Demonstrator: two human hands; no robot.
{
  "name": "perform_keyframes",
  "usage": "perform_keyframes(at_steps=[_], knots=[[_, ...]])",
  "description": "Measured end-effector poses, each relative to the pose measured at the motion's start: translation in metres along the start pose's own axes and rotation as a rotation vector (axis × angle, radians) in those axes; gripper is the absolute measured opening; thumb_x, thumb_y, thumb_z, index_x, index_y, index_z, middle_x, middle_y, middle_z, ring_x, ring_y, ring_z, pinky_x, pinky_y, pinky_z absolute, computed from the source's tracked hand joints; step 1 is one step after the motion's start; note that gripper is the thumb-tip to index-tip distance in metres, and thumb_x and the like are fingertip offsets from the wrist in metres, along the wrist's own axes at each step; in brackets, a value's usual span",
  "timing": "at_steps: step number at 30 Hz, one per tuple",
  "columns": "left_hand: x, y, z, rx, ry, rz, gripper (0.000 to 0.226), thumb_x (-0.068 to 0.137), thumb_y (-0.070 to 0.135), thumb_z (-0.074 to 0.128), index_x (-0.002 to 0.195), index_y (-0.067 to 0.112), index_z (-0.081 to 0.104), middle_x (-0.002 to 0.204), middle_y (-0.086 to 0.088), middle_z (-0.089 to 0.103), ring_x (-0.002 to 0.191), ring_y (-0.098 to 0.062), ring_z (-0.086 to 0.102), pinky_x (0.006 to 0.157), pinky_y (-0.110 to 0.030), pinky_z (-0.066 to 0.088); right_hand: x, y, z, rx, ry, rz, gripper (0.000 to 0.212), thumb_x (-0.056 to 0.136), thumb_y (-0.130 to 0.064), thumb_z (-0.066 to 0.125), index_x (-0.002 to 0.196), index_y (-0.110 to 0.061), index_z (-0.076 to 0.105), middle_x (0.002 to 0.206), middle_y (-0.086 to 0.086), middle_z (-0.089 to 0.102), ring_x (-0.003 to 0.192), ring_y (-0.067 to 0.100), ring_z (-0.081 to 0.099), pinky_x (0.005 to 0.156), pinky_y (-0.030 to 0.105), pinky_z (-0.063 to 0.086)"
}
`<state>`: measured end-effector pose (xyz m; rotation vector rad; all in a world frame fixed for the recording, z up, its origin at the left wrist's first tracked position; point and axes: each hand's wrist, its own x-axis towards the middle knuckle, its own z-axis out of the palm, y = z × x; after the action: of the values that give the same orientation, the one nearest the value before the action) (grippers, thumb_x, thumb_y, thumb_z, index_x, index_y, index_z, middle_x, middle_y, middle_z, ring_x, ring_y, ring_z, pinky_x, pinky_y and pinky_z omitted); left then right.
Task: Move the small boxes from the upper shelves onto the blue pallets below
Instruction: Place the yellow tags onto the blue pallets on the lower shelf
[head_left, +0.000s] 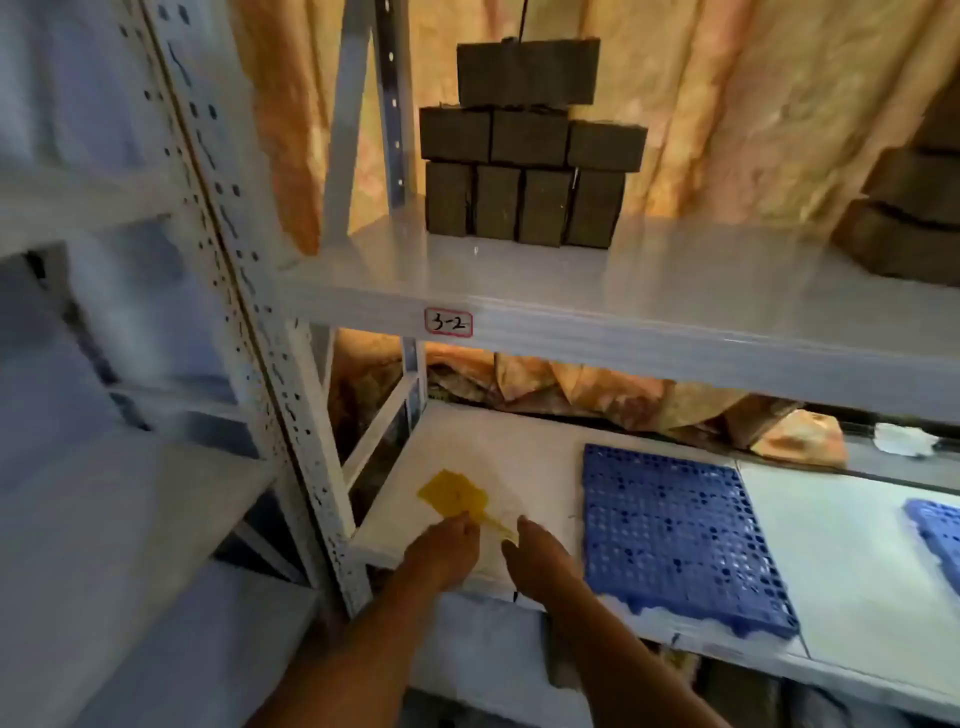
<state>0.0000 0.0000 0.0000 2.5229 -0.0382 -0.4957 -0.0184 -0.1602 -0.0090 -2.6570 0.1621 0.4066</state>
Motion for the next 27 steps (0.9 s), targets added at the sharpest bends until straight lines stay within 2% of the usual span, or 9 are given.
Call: perform_keyframes(at_steps=[4, 7, 10, 13, 15, 18, 21, 23, 27], knots=[[0.043, -0.022, 0.023, 0.038, 0.097, -0.010, 0.047, 0.105, 0.047, 0.028, 0.138, 0.025, 0.055, 0.133, -0.009, 0.063, 0.119, -0.028, 0.059, 0.101, -0.039, 0.045, 0.051, 0.000, 0.018, -0.096, 0.050, 0.024, 0.052, 0.108, -0.039, 0.039, 0.157, -0.023, 0.036, 0.155, 0.004, 0.046, 0.139, 0.026, 0.048, 0.108, 0.039, 0.045], [0.065, -0.034, 0.033, 0.043, 0.262, 0.057, 0.038, 0.105, 0.042, 0.035, 0.124, 0.025, 0.064, 0.118, -0.002, 0.069, 0.105, -0.019, 0.062, 0.091, -0.030, 0.047, 0.072, -0.002, 0.024, -0.175, 0.120, 0.025, 0.033, 0.105, -0.028, 0.047, 0.136, -0.023, 0.057, 0.136, 0.002, 0.055, 0.124, 0.023, 0.053, 0.097, 0.036, 0.054], [0.075, -0.039, 0.045, -0.003, 0.384, 0.134, 0.032, 0.104, 0.038, 0.043, 0.122, 0.026, 0.067, 0.112, 0.006, 0.071, 0.099, -0.009, 0.062, 0.087, -0.020, 0.050, 0.085, -0.003, 0.030, -0.149, 0.143, 0.044, 0.020, 0.104, -0.023, 0.051, 0.120, -0.021, 0.063, 0.119, 0.000, 0.063, 0.112, 0.021, 0.060, 0.092, 0.033, 0.056], [0.075, -0.037, 0.053, -0.153, 0.435, 0.124, 0.019, 0.102, 0.030, 0.055, 0.115, 0.026, 0.067, 0.104, 0.008, 0.068, 0.096, -0.009, 0.061, 0.081, -0.016, 0.045, 0.089, -0.008, 0.027, -0.103, 0.105, 0.048, 0.014, 0.104, -0.025, 0.052, 0.112, -0.020, 0.062, 0.108, 0.001, 0.067, 0.099, 0.019, 0.064, 0.090, 0.032, 0.056], [0.074, -0.030, 0.053, -0.405, 0.467, -0.033, 0.007, 0.101, 0.030, 0.056, 0.100, 0.028, 0.062, 0.094, 0.007, 0.066, 0.089, -0.014, 0.063, 0.072, -0.017, 0.042, 0.087, -0.010, 0.023, -0.021, 0.102, 0.090, 0.017, 0.104, -0.029, 0.051, 0.105, -0.021, 0.066, 0.100, -0.001, 0.068, 0.090, 0.016, 0.066, 0.083, 0.030, 0.057], [0.075, -0.026, 0.050, -0.700, 0.360, -0.235, 0.029, 0.103, 0.042, 0.049, 0.090, 0.022, 0.065, 0.090, -0.001, 0.069, 0.081, -0.016, 0.063, 0.070, -0.027, 0.048, 0.073, -0.011, 0.019, 0.200, 0.151, 0.128, 0.016, 0.102, -0.033, 0.057, 0.090, -0.030, 0.067, 0.082, -0.010, 0.067, 0.071, 0.001, 0.061, 0.064, 0.012, 0.043], [0.072, -0.021, 0.043, -1.067, 0.093, -0.297, 0.034, 0.104, 0.038, 0.051, 0.092, 0.013, 0.070, 0.091, -0.007, 0.074, 0.087, -0.023, 0.069, 0.084, -0.039, 0.056, 0.046, -0.015, 0.019, 0.337, 0.176, 0.128, 0.016, 0.098, -0.038, 0.064, 0.083, -0.035, 0.068, 0.073, -0.012, 0.067, 0.067, 0.000, 0.062, 0.060, 0.012, 0.040], [0.063, -0.016, 0.046, -1.290, 0.000, -0.291, 0.026, 0.103, 0.028, 0.057, 0.097, 0.010, 0.075, 0.094, -0.010, 0.079, 0.091, -0.026, 0.075, 0.082, -0.037, 0.059, 0.029, -0.015, 0.020, 0.365, 0.175, 0.135, 0.017, 0.096, -0.044, 0.066, 0.082, -0.037, 0.070, 0.073, -0.012, 0.069, 0.068, 0.001, 0.064, 0.061, 0.013, 0.042], [0.046, -0.008, 0.054, -1.366, -0.037, -0.171, 0.023, 0.102, 0.026, 0.058, 0.106, 0.012, 0.076, 0.099, -0.004, 0.080, 0.093, -0.020, 0.077, 0.069, -0.026, 0.061, 0.006, -0.015, 0.014, 0.481, 0.211, 0.199, 0.014, 0.092, -0.042, 0.073, 0.081, -0.033, 0.074, 0.075, -0.010, 0.075, 0.068, 0.000, 0.068, 0.061, 0.017, 0.051]])
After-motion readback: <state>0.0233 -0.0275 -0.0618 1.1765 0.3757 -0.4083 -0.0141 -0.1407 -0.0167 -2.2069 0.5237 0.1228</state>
